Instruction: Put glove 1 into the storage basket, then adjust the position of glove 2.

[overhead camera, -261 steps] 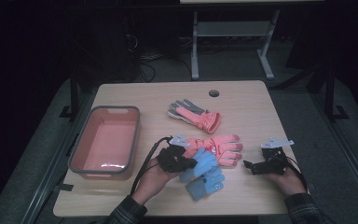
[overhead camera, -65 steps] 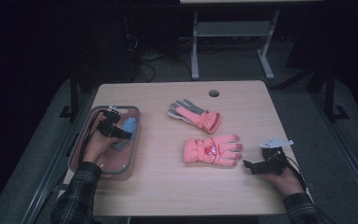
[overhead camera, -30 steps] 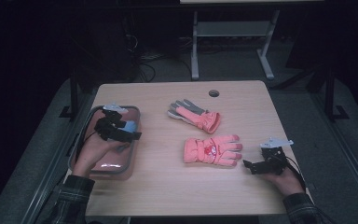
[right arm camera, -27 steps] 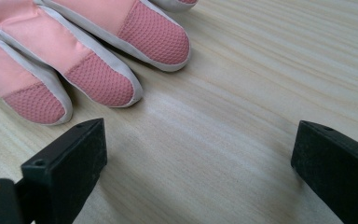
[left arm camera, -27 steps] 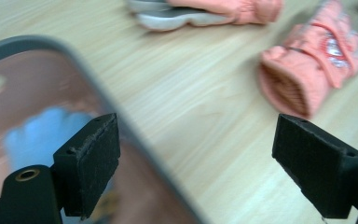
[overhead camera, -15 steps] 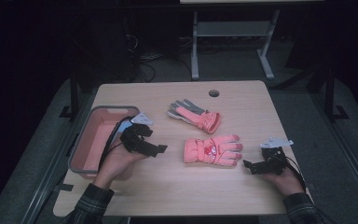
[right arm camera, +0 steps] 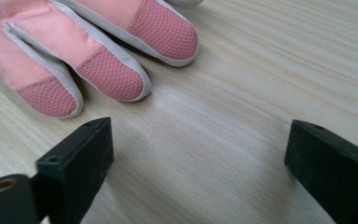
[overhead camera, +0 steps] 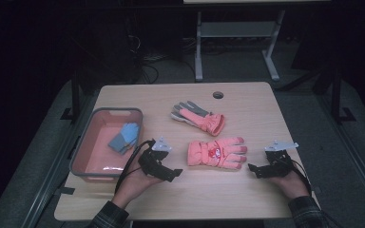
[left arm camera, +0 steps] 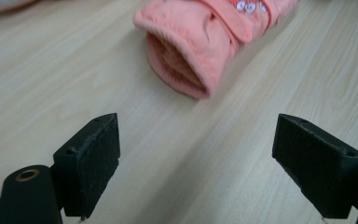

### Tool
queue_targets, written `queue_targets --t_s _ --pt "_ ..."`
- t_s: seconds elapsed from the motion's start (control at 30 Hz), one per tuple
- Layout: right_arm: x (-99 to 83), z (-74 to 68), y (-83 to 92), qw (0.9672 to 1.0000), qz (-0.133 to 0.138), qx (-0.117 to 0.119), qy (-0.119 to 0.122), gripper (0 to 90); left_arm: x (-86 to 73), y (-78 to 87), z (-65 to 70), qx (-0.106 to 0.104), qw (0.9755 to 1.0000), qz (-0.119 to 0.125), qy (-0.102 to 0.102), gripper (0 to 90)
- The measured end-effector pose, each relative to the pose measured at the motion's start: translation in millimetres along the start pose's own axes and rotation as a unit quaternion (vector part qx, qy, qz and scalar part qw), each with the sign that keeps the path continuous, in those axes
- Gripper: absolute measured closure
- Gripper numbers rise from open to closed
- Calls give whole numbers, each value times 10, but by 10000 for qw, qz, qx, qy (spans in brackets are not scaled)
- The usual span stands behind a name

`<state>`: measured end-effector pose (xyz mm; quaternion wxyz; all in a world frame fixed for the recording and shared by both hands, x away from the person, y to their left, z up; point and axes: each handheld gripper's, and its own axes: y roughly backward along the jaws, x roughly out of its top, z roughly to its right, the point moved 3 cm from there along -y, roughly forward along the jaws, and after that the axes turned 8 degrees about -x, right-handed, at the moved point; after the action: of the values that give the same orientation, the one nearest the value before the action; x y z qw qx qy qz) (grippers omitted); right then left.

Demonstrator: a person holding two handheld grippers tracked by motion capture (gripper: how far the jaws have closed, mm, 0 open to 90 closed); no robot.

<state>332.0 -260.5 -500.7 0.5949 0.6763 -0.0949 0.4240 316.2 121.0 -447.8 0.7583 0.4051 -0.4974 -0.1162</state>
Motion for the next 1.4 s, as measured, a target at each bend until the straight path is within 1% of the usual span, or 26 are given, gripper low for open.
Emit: queue_targets --t_s 0.07,0.13,0.2,0.27,0.33,0.37,0.4,0.43,0.47,0.5,0.53,0.6,0.7,0.77,0.8,0.9,0.93,0.97,1.0,1.07,1.17,1.23,1.27,1.33,1.4 --pt "12 5 15 10000 11 -24 25 142 -69 -43 15 -9 10000 6 93 144" --pt "33 3 38 10000 -57 -59 -34 173 -140 -80 29 -24 9999 -24 99 144" --pt "73 -7 79 10000 16 -7 -84 260 -207 -106 38 33 10000 -91 19 142" --pt "110 -23 122 9999 52 54 -136 344 -259 -115 44 78 9999 -93 -30 142" --pt "154 -53 164 9996 118 181 -197 462 -304 -120 46 54 9999 -93 -61 140" --pt "174 -70 182 9993 149 270 -197 525 -324 -126 50 89 9999 -86 -113 140" --pt "195 -92 200 9991 146 341 -224 555 -346 -135 59 119 9997 -107 -161 140" --pt "218 -116 212 9988 149 410 -227 608 -364 -150 66 138 9996 -119 -212 140" --pt "238 -141 221 9984 169 504 -209 644 -385 -167 72 163 9996 -135 -207 138" --pt "259 -166 225 9980 194 576 -185 677 -404 -178 76 138 9996 -155 -185 138" --pt "284 -196 226 9976 200 653 -143 736 -415 -180 75 107 9996 -180 -185 136" --pt "327 -244 226 9966 190 794 -141 799 -445 -187 76 130 9996 -173 -176 136" --pt "412 -329 215 9945 225 1014 -131 890 -476 -180 66 157 9995 -74 -257 133" --pt "476 -393 198 9934 267 1111 -97 899 -505 -185 62 133 9994 68 -323 126" --pt "501 -420 194 9928 261 1161 -101 899 -526 -190 65 135 9989 151 -430 126" --pt "613 -553 153 9905 282 1344 -99 900 -557 -185 62 115 9985 274 -470 125" --pt "648 -590 132 9897 349 1389 -15 900 -562 -184 61 105 9984 298 -472 125" --pt "676 -640 121 9891 327 1438 -28 900 -563 -183 61 103 9984 297 -474 125" --pt "695 -666 104 9886 350 1466 48 900 -563 -183 61 103 9984 298 -473 126" --pt "764 -776 64 9867 356 1586 79 900 -562 -182 57 111 9983 294 -495 125" --pt "840 -900 8 9851 350 1677 138 900 -562 -182 56 105 9982 299 -501 125" --pt "861 -953 -29 9846 322 1707 203 899 -563 -183 59 93 9984 302 -478 125" --pt "871 -996 -58 9852 275 1679 210 900 -563 -183 59 90 9984 301 -480 125" --pt "872 -1039 -112 9852 235 1667 307 900 -564 -181 56 83 9983 295 -492 125" --pt "853 -1075 -146 9859 99 1634 343 900 -564 -182 56 79 9983 301 -490 125"
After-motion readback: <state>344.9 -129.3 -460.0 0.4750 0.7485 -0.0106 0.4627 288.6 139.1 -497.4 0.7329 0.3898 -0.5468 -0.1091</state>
